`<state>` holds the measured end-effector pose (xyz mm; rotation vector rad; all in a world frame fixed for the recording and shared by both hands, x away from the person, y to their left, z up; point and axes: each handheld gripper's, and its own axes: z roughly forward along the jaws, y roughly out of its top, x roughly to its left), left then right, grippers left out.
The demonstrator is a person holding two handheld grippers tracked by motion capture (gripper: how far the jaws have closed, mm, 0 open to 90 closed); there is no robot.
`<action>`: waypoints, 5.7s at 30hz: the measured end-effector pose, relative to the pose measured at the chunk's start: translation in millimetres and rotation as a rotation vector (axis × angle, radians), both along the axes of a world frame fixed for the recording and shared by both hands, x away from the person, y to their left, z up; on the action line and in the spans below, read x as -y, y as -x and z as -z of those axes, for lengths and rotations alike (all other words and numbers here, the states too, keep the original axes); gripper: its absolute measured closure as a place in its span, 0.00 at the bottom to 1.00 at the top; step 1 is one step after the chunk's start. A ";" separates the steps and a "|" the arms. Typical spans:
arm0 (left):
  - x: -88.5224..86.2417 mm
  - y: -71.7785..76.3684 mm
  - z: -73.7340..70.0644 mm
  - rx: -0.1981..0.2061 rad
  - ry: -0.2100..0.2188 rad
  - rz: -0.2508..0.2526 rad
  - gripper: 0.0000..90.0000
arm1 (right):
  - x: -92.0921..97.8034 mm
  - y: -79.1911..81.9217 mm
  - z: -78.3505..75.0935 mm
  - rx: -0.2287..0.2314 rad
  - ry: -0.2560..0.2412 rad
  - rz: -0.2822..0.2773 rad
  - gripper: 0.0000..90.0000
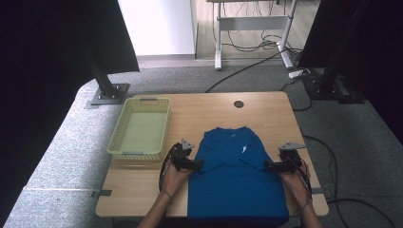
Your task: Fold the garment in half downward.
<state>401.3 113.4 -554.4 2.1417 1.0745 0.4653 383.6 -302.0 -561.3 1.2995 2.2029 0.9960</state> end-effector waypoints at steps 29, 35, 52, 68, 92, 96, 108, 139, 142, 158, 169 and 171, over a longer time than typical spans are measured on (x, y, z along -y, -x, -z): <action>25.2 -46.2 -9.2 0.002 0.007 0.028 0.23 | -21.6 -44.6 -14.1 0.017 -0.036 -0.072 0.31; 29.5 -55.4 -9.0 -0.008 0.022 0.045 0.28 | -27.7 -59.9 -13.1 0.014 -0.025 -0.087 0.36; 34.5 -64.5 -9.3 -0.026 0.051 0.067 0.84 | -33.5 -72.5 -5.0 0.026 -0.054 -0.173 0.92; 14.0 -42.9 -45.8 0.082 0.196 0.111 0.96 | -15.3 -38.8 -46.3 0.141 -0.146 -0.201 0.94; 6.2 31.5 -7.2 -0.009 0.099 0.239 0.96 | -6.7 30.9 -15.9 -0.047 -0.118 -0.285 0.93; 7.0 28.9 -5.6 0.003 0.092 0.230 0.96 | -11.7 31.2 -11.7 -0.066 -0.086 -0.285 0.92; 17.0 -8.8 -7.2 0.041 0.034 0.173 0.95 | -21.3 -2.5 -11.3 -0.030 -0.045 -0.183 0.93; 15.0 -34.2 -30.2 0.105 0.083 0.131 0.95 | -14.7 -26.3 -32.8 0.060 -0.108 -0.126 0.93; 12.3 -27.2 -39.8 0.119 0.118 0.141 0.95 | -11.8 -18.2 -42.3 0.082 -0.124 -0.139 0.93; 4.3 14.1 -14.0 0.046 0.119 0.206 0.95 | -1.9 24.8 -23.9 0.015 -0.142 -0.188 0.93; 10.5 10.5 -3.4 0.061 0.065 0.210 0.94 | -1.8 17.3 -6.6 -0.049 -0.146 -0.182 0.93; 11.4 7.0 -3.3 0.065 0.060 0.202 0.94 | -2.7 13.8 -6.4 -0.046 -0.145 -0.172 0.93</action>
